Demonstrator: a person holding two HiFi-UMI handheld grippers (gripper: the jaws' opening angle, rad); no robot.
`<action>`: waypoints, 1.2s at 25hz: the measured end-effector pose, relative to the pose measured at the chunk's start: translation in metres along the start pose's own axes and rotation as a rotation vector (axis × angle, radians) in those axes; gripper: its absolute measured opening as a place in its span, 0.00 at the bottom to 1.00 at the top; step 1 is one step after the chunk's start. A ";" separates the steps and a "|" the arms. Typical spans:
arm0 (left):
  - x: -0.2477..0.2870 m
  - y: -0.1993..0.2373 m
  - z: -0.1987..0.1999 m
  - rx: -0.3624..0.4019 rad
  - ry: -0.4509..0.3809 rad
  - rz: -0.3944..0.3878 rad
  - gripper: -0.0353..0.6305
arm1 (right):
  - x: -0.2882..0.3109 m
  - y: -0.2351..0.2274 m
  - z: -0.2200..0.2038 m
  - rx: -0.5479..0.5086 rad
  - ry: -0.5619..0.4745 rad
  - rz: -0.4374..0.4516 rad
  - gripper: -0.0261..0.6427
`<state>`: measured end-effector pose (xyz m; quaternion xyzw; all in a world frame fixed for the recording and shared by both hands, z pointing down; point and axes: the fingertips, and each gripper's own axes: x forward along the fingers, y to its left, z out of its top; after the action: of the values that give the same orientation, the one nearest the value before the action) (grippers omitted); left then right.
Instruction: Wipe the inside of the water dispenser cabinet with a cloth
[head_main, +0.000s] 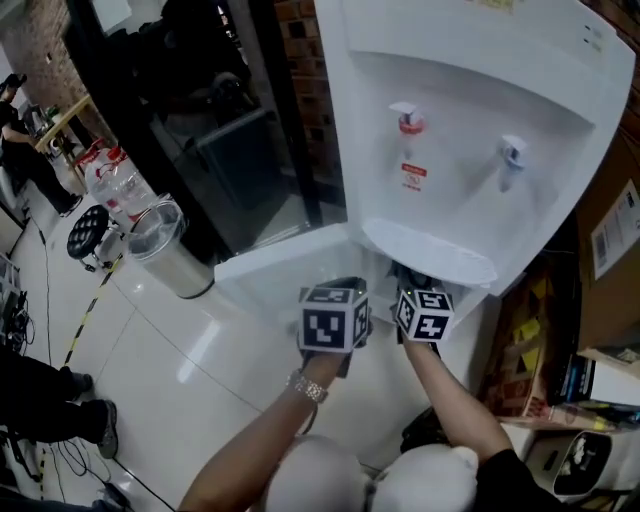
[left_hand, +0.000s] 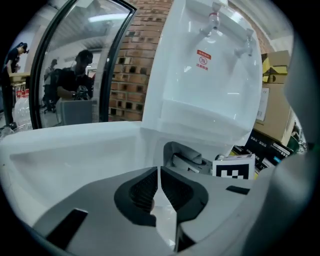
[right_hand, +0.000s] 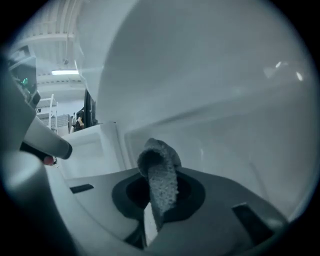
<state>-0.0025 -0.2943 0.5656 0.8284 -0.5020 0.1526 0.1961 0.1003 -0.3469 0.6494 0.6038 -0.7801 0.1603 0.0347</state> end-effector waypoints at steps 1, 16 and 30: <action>0.003 -0.002 -0.003 0.002 0.002 0.004 0.09 | -0.001 0.004 0.006 -0.007 -0.010 0.009 0.07; 0.003 -0.008 -0.019 -0.001 0.031 -0.013 0.08 | 0.032 0.009 -0.157 0.086 0.526 0.128 0.07; -0.001 0.005 -0.021 0.032 0.038 0.023 0.06 | 0.023 0.015 -0.003 -0.059 0.070 0.035 0.07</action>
<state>-0.0088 -0.2857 0.5846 0.8227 -0.5049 0.1788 0.1905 0.0799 -0.3639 0.6549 0.5828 -0.7932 0.1588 0.0770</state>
